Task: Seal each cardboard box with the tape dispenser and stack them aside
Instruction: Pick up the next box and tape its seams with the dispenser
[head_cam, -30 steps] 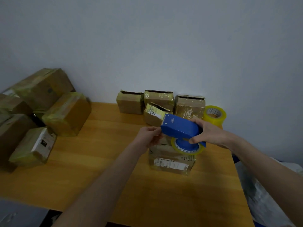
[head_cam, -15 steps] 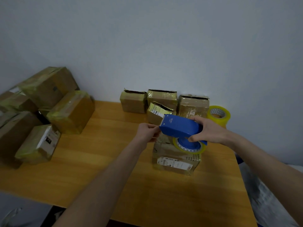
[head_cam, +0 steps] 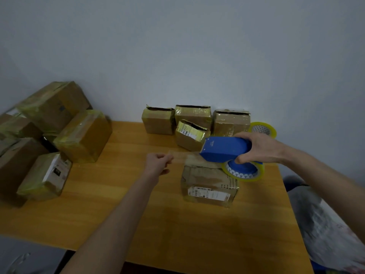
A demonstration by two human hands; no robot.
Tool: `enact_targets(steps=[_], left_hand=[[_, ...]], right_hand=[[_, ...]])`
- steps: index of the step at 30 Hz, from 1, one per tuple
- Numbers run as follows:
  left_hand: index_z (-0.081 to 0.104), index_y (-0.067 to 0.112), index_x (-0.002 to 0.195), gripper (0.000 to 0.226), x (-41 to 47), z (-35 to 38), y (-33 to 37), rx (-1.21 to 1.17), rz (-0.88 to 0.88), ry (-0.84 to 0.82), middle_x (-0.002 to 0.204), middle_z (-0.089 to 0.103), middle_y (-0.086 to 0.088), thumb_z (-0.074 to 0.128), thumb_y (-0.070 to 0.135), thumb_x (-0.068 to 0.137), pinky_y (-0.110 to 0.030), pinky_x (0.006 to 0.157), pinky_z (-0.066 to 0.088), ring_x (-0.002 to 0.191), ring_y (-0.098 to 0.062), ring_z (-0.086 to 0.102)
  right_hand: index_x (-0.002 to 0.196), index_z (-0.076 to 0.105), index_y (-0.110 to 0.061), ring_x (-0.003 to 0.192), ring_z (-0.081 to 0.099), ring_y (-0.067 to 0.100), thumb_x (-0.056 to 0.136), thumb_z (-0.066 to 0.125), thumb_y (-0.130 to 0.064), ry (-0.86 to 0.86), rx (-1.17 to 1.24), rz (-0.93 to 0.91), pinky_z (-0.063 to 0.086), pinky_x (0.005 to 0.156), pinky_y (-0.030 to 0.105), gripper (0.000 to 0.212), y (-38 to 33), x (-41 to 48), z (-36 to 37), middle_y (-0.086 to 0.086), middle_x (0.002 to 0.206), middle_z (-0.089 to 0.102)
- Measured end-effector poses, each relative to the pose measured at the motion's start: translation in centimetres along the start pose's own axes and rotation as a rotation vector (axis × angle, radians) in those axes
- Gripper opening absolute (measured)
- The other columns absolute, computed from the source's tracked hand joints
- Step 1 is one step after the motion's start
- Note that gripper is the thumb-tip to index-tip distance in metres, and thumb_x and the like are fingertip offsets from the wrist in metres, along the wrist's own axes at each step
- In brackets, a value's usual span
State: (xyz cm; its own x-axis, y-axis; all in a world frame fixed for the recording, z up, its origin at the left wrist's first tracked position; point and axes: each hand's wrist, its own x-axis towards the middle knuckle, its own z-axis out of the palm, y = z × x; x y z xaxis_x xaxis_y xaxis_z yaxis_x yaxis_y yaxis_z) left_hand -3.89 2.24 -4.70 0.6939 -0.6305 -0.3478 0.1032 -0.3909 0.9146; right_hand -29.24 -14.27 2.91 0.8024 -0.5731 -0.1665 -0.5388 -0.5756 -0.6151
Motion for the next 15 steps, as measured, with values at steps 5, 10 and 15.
enact_targets(steps=[5,10,15], left_hand=[[0.07,0.009,0.078,0.017,0.0,0.9,-1.6,0.05,0.001,0.018,0.075,0.061,-0.002,0.066,0.021,0.09,-0.019,0.047,0.048,0.069,-0.012,0.052],[0.07,0.011,0.075,0.018,0.4,2.1,-3.3,0.108,-0.024,0.036,0.074,0.063,-0.002,0.066,0.021,0.09,-0.02,0.047,0.047,0.066,-0.01,0.054],[0.067,0.009,0.111,0.027,0.4,3.9,-5.3,0.189,-0.112,-0.039,0.082,0.063,0.003,0.059,0.029,0.094,-0.021,0.052,0.046,0.073,-0.009,0.054]], right_hand=[[0.111,0.054,-0.028,0.084,0.059,0.009,0.072,0.079,-0.025,-0.023,-0.035,-0.001,0.044,0.067,0.02,0.047,0.6,0.3,0.9,-0.009,0.095,0.059],[0.108,0.053,-0.029,0.083,0.058,0.007,0.07,0.078,-0.032,-0.041,-0.132,0.013,0.045,0.065,0.021,0.045,0.6,0.8,1.1,-0.01,0.093,0.058],[0.112,0.053,-0.029,0.085,0.059,0.008,0.07,0.078,-0.033,-0.041,-0.15,-0.006,0.052,0.072,0.025,0.049,0.0,1.2,1.5,-0.011,0.095,0.059]])
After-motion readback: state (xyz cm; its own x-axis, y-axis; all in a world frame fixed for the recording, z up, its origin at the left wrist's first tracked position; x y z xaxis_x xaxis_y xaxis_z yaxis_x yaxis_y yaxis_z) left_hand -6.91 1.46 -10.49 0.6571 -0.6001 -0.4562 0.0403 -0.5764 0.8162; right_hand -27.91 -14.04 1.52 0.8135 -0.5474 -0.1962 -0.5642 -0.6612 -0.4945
